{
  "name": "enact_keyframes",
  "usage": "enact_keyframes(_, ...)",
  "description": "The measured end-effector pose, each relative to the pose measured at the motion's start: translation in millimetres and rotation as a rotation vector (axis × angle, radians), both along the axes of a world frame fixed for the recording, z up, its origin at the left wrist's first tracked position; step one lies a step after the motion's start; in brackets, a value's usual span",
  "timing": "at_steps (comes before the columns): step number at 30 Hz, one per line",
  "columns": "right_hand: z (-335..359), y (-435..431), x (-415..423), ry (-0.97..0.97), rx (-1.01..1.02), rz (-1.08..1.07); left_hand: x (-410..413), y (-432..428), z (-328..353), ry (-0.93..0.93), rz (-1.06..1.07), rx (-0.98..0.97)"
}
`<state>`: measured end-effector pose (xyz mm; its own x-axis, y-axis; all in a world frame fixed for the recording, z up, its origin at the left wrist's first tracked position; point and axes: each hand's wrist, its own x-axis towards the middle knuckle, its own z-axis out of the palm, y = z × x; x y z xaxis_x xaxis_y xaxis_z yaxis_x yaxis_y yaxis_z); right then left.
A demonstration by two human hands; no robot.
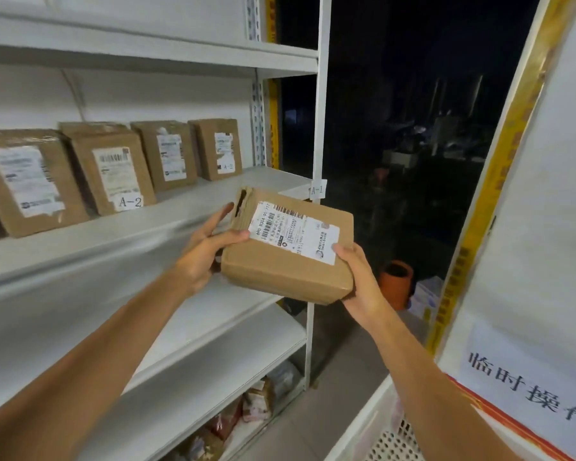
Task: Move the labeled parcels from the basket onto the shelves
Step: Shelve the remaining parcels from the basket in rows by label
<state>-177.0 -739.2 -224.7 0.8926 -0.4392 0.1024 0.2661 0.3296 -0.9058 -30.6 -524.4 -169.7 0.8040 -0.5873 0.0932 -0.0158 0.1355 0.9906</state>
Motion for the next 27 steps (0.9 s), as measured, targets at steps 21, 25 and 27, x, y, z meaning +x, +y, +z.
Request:
enact_keyframes(21, -18, 67, 111, 0.023, 0.098, 0.059, 15, 76, -4, -0.233, 0.315, 0.261)
enact_keyframes(25, 4, 79, 131, -0.003, 0.12, 0.019, 28, 79, -4, -0.269, 0.417, 0.133)
enact_keyframes(27, 15, 88, 140, -0.027, 0.165, -0.003, 33, 75, -3, -0.275, 0.471, 0.04)
